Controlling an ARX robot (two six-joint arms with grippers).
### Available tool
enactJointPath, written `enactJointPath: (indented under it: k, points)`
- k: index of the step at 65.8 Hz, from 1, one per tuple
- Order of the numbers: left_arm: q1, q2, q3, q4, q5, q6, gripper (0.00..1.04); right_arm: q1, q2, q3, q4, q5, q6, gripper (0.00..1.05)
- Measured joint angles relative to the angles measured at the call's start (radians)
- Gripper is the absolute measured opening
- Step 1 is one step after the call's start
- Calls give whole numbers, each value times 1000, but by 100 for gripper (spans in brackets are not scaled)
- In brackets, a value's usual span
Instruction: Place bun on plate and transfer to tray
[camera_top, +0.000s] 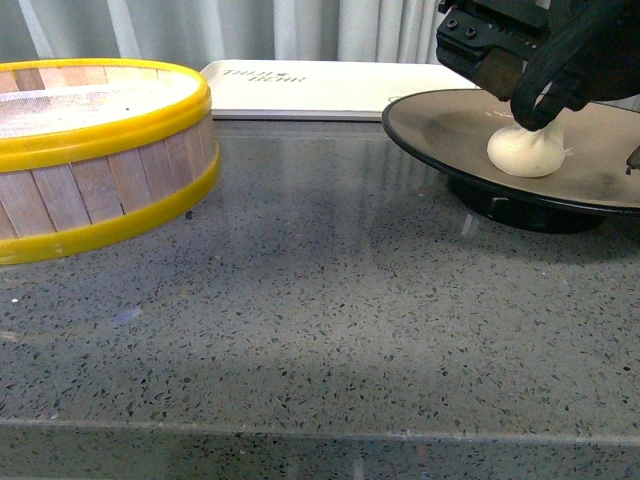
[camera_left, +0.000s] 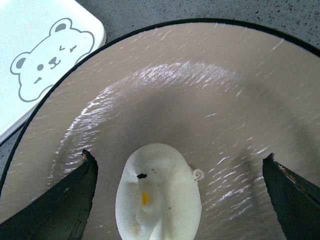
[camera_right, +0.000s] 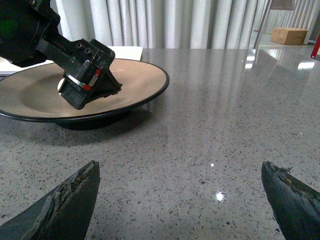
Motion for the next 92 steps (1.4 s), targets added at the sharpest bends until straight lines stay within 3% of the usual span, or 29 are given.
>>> enactJointPath:
  k: [21,34,42,57,61,64,70,78,88,92]
  points:
    - [47,-95,8,34,25,-51,98,0,0,0,0,0,0,96]
    - [106,-374,-228,200,13,-54,98,0,0,0,0,0,0,96]
    - [193,-648,-492,257,45,-39,98,0,0,0,0,0,0,96]
    - [415,-1006,-800,203,142,-32,97,0,0,0,0,0,0,96]
    - [465,-1095,-898,312,33,-76,87,0,0,0,0,0,0,96]
    - [514,-1158,-973,377,37,-100,80,0,0,0,0,0,0,96]
    - [659,-1302,-1158,449,153,-132,62,0,0,0,0,0,0,96]
    - [787,-1392,-1320,493,264,-143,41,0,0,0,0,0,0,96]
    - [826,-1456,-1450,536,290,-152,10,0,0,0,0,1,0,96]
    - [827,-1485,-1482,548,293,-155,4,0,0,0,0,0,0,96]
